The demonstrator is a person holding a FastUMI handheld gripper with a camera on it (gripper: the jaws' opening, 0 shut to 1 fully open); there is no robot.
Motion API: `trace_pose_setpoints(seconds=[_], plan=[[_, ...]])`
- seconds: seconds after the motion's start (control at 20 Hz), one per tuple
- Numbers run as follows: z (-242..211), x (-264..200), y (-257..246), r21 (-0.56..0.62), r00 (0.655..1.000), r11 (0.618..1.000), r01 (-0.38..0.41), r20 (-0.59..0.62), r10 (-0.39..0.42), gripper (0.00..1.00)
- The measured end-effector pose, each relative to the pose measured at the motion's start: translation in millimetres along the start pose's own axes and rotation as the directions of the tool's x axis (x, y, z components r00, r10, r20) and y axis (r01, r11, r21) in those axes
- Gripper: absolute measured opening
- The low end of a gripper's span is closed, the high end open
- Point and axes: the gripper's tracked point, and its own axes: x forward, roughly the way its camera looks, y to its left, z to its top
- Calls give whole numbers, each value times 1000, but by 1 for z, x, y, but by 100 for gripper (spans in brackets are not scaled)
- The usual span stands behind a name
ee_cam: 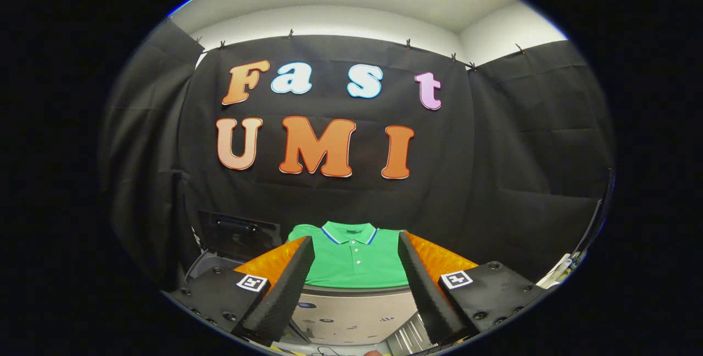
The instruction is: Put the clothes into the washing machine and then close the washing machine lid.
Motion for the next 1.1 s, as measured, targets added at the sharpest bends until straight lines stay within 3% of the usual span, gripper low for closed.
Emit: trace_pose_setpoints(seconds=[0.3, 0.6, 0.85, 1.1], plan=[[-28, 84, -5, -11, 998, 1000, -25, -62, 24, 99], [-88, 193, -16, 22, 975, 999, -45, -216, 48, 99], [-131, 252, -18, 57, 933, 997, -60, -353, 76, 99], [-174, 281, -11, 96, 859, 993, -65, -502, 104, 99]])
